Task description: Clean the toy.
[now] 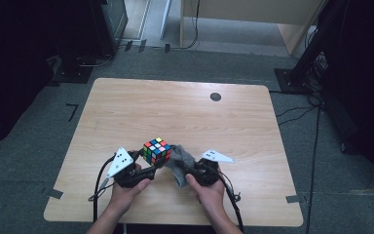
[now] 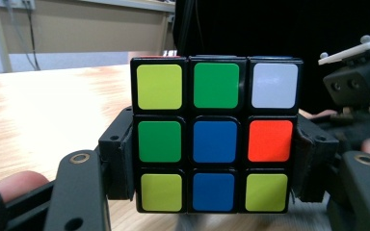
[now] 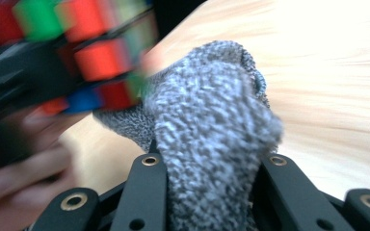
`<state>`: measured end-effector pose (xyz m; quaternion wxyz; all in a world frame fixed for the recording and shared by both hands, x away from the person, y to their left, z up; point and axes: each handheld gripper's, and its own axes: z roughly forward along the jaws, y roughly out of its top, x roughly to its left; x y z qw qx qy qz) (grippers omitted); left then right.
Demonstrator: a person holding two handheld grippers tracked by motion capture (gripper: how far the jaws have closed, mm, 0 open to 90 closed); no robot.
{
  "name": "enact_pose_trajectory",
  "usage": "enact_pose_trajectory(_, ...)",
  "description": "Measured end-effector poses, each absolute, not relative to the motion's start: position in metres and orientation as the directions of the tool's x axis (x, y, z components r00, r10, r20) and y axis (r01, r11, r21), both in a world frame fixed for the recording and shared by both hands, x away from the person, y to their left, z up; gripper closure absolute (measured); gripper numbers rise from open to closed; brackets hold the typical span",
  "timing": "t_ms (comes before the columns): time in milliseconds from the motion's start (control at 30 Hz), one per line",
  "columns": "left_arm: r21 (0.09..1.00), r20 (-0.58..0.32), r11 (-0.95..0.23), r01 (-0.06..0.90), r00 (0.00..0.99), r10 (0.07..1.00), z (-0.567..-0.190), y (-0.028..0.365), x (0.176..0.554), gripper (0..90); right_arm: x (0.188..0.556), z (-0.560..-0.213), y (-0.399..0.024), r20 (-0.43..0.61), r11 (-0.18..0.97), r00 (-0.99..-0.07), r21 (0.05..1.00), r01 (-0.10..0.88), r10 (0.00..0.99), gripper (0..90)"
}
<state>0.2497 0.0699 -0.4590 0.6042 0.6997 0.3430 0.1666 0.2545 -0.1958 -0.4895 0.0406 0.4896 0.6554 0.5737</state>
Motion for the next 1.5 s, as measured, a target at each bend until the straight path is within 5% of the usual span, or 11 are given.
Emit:
enact_pose_trajectory(333,0.955,-0.192,-0.03,0.295,0.692,0.696,-0.462,0.075,0.255,34.0,0.268,-0.491,-0.21,0.384,-0.023,-0.558,0.837,0.546,0.736,68.2)
enact_pose_trajectory(633,0.948,-0.211,-0.03,0.317,0.694,0.689,-0.461,0.083,0.262,34.0,0.271,-0.482,-0.218,0.311,0.01,-0.521,0.852,0.524,0.794,36.8)
enact_pose_trajectory(800,0.939,-0.24,-0.018,0.344,0.693,0.68,-0.459,0.091,0.267,34.0,0.265,-0.471,-0.215,0.261,0.03,-0.595,0.901,0.434,0.76,33.9)
enact_pose_trajectory(1100,0.922,-0.315,0.041,0.385,0.683,0.659,-0.458,0.09,0.269,33.9,0.252,-0.473,-0.186,0.284,0.047,-0.695,0.908,0.415,0.661,27.7)
enact_pose_trajectory(1500,0.901,-0.397,0.123,0.417,0.674,0.623,-0.462,0.069,0.26,33.8,0.232,-0.474,-0.152,0.3,0.01,-0.686,0.912,0.409,0.662,21.7)
